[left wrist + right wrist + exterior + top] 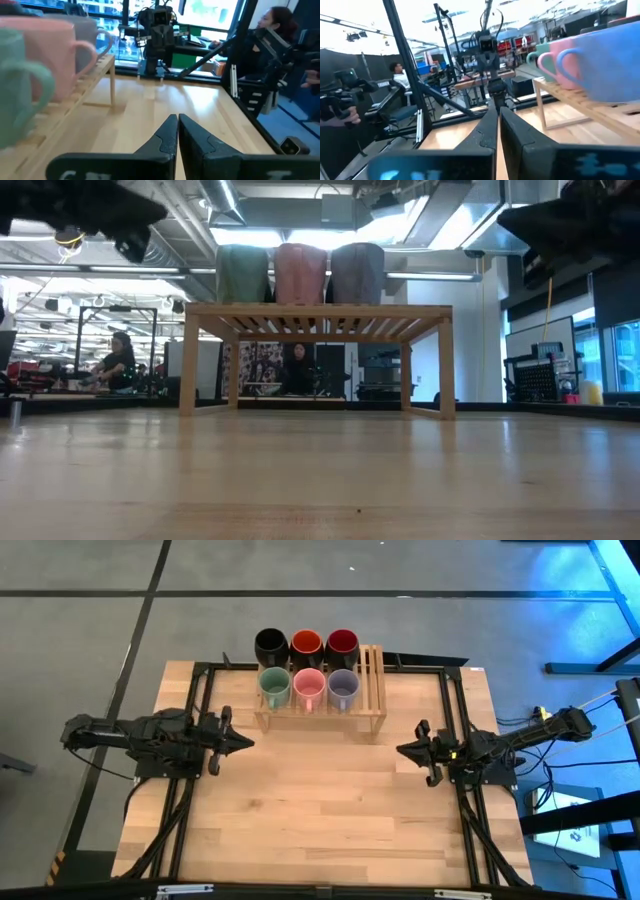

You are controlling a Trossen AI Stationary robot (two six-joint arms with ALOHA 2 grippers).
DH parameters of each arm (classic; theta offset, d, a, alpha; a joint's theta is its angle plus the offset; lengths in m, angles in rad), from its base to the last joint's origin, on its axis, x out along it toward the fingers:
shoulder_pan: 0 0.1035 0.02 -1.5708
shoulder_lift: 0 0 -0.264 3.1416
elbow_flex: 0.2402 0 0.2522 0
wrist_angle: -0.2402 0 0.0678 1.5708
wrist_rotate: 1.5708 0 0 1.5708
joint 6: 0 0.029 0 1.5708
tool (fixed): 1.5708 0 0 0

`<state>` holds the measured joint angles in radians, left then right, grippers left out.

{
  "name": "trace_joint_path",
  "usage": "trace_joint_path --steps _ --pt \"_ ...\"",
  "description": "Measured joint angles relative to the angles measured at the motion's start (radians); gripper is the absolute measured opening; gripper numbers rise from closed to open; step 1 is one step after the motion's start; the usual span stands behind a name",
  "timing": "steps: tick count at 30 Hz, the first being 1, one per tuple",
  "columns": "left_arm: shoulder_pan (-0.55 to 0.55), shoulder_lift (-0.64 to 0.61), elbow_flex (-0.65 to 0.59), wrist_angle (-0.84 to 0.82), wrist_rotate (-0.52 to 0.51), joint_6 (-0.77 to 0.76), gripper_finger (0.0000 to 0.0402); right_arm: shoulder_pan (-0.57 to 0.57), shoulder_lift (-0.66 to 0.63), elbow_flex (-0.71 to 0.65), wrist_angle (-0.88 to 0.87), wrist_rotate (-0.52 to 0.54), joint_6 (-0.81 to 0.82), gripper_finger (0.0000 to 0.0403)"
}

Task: Place coffee mugs
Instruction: Return to Home Position

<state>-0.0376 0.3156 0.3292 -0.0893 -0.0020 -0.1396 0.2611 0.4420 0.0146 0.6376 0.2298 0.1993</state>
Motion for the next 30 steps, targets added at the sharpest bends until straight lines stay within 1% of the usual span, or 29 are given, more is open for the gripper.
trace_joint_path --steps 3,5,10,13,18,21,23,27,30 --pt "0.0 -0.07 -0.051 -0.005 -0.009 -0.009 0.0007 0.0 -0.054 -0.008 -0.038 -0.004 -0.027 0.0007" --pt "0.0 -0.115 -0.079 -0.003 0.005 -0.009 0.0007 0.0 -0.079 -0.008 -0.044 -0.013 -0.054 0.0007" --pt "0.0 -0.238 -0.152 -0.002 0.009 -0.011 0.0007 0.0 -0.12 -0.008 -0.069 -0.013 -0.099 0.0007" --pt "0.0 -0.317 -0.195 -0.007 -0.008 -0.015 0.0007 0.0 -0.133 -0.008 -0.084 -0.013 -0.1 0.0007" --pt "-0.001 -0.314 -0.233 0.037 -0.014 -0.026 0.0007 0.0 -0.142 -0.008 -0.097 -0.013 -0.101 0.0007" --pt "0.0 -0.313 -0.291 0.055 -0.015 -0.047 0.0007 0.0 -0.142 -0.008 -0.115 -0.013 -0.101 0.0007" --pt "0.0 -0.313 -0.323 0.125 -0.015 -0.063 0.0007 0.0 -0.142 -0.008 -0.116 -0.013 -0.101 0.0007" --pt "0.001 -0.313 -0.321 0.106 -0.033 -0.044 0.0007 0.0 -0.142 -0.008 -0.125 -0.013 -0.101 0.0007" --pt "0.007 -0.313 -0.321 0.108 -0.077 -0.038 0.0007 0.0 -0.142 -0.008 -0.15 -0.011 -0.09 0.0007"
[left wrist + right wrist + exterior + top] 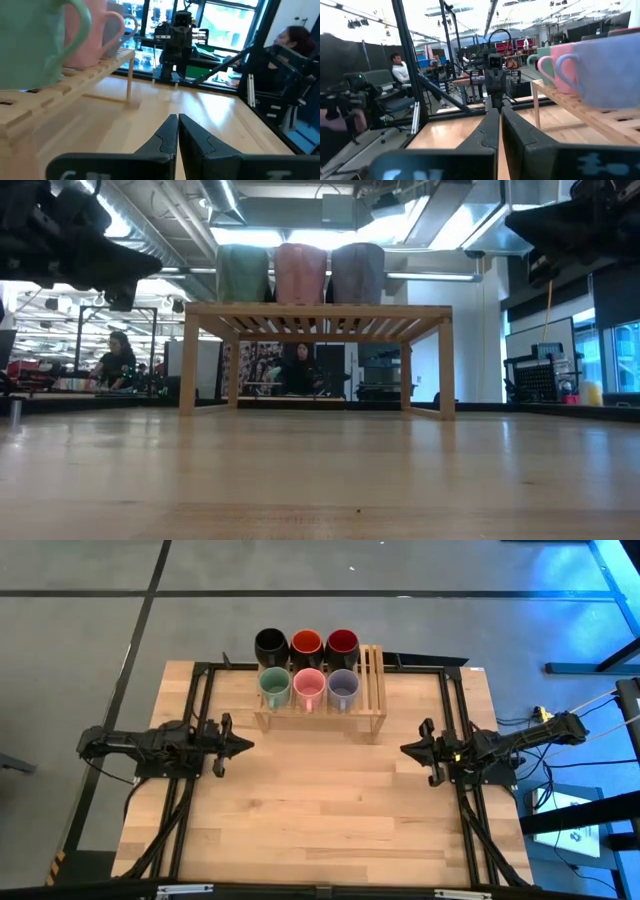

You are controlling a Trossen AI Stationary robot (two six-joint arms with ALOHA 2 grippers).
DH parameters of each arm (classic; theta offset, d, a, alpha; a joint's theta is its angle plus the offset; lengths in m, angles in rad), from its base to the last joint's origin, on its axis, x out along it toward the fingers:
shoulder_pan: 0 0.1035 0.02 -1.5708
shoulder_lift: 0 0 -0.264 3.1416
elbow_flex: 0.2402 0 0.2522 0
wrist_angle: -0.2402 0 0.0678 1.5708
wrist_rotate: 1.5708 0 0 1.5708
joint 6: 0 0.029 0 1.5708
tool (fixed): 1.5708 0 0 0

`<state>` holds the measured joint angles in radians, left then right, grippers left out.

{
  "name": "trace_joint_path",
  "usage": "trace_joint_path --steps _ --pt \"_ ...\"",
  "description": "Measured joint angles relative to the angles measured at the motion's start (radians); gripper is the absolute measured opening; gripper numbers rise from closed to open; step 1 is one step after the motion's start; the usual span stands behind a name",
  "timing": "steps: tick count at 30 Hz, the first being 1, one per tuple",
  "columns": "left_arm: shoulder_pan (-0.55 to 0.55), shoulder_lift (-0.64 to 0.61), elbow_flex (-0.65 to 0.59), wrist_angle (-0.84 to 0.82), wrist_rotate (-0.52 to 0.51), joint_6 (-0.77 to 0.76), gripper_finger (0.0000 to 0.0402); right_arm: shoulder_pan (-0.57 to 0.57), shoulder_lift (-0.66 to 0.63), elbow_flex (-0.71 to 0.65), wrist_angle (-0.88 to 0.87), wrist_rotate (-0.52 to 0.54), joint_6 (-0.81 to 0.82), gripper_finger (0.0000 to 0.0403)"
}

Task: Place coffee mugs
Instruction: Return to Home Position

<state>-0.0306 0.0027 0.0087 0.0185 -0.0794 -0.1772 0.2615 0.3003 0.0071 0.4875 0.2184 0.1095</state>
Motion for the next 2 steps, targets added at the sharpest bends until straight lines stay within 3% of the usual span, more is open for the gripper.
trace_joint_path --steps 2 --pt "-0.001 0.007 0.001 0.0 -0.008 0.001 0.0007 0.0 -0.001 0.0 -0.015 0.002 0.023 0.0007"
